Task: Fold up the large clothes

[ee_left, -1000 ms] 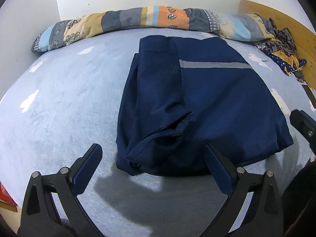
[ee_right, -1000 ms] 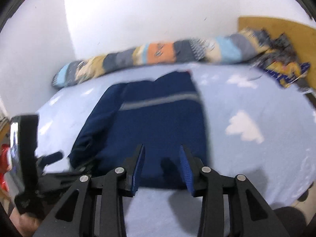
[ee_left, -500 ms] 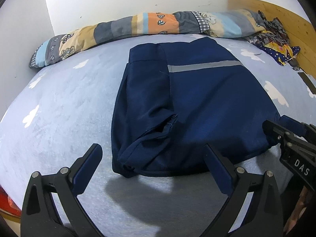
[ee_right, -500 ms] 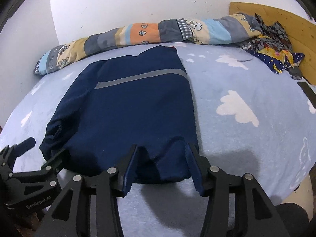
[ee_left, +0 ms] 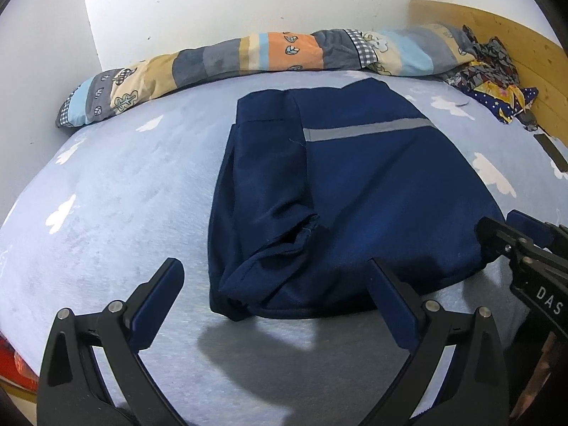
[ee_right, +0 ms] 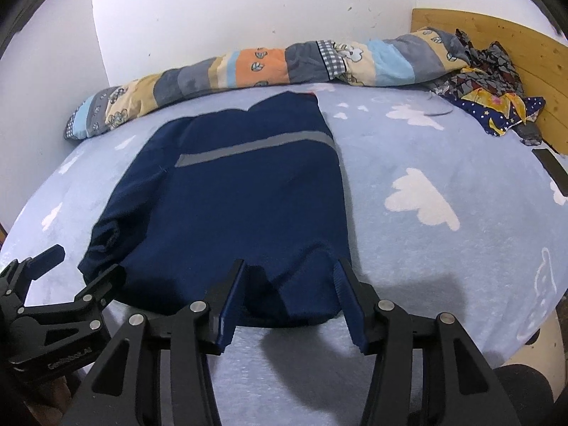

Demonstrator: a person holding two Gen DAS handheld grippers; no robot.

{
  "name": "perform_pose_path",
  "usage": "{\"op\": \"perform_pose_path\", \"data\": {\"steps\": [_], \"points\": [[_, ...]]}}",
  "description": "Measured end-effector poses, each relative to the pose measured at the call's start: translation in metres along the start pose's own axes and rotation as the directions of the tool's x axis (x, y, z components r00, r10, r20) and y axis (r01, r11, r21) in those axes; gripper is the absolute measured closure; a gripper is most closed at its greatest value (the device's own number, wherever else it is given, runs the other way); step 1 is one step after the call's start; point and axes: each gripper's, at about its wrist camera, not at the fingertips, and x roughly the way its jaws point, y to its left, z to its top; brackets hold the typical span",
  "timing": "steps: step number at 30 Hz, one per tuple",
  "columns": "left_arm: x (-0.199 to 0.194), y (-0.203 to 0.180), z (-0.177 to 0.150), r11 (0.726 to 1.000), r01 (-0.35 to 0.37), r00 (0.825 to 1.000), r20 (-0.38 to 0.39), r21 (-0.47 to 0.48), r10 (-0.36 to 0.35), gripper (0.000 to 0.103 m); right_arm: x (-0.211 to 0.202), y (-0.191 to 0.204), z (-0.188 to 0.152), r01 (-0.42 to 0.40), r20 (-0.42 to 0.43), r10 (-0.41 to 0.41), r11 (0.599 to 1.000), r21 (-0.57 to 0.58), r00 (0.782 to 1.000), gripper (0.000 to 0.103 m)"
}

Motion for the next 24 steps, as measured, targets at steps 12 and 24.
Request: {"op": "perform_pose_path", "data": {"steps": [12,24], "points": [[-0.038,0.012,0.0,0.998,0.022,0.999,0.046,-0.052,-0.019,0.001,-0.028,0.008,0.001,-0.003,0.071,0.008,0.998,-0.061,0.997,0.043],[-0.084,0.014,-0.005,0.995,0.056,0.996,0.076,-0.086,-0.05,0.0,-0.089,0.012,-0.015,-0.02,0.195,0.046,0.991,-0.135,0.98,0.009]]}}
